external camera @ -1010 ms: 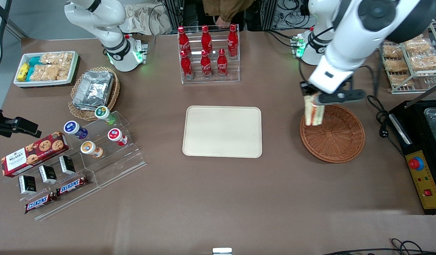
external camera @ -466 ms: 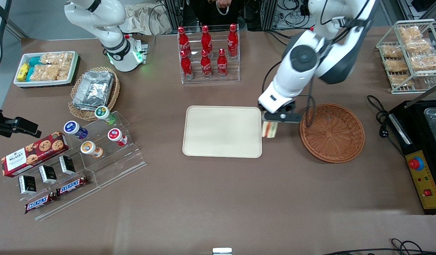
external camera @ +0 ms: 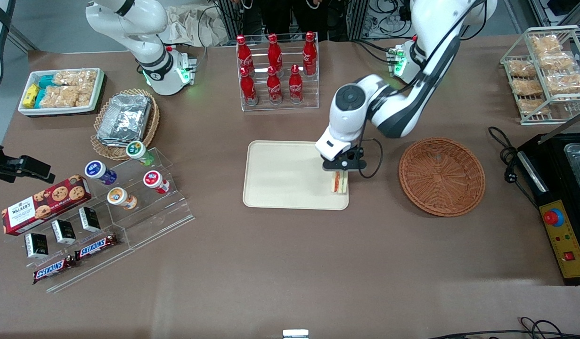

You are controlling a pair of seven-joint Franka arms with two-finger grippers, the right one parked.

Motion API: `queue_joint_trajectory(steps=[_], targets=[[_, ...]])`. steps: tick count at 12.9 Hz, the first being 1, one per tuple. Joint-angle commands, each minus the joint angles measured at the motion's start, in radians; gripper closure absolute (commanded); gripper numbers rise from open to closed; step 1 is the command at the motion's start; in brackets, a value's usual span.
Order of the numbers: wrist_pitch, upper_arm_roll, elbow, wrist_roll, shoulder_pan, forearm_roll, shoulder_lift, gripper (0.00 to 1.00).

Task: Place sandwich from basket to tray
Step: 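Lift the sandwich and carry it with the left gripper over the tray, then lower the sandwich onto the tray and open the left gripper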

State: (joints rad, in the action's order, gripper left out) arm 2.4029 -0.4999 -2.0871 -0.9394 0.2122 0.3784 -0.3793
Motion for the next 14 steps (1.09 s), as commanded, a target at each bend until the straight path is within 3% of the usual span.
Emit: queue_joint_trajectory(steps=[1, 5, 6, 7, 14], targets=[[0.036, 0.000, 0.022, -0.055, -0.002, 0.082, -0.064, 1.00], [0.065, -0.002, 0.032, -0.053, 0.000, 0.099, -0.099, 1.00], [0.065, 0.000, 0.035, -0.052, 0.001, 0.099, -0.101, 0.57], [0.065, 0.000, 0.039, -0.047, 0.001, 0.100, -0.111, 0.01], [0.041, -0.002, 0.061, -0.055, -0.004, 0.093, -0.072, 0.00]])
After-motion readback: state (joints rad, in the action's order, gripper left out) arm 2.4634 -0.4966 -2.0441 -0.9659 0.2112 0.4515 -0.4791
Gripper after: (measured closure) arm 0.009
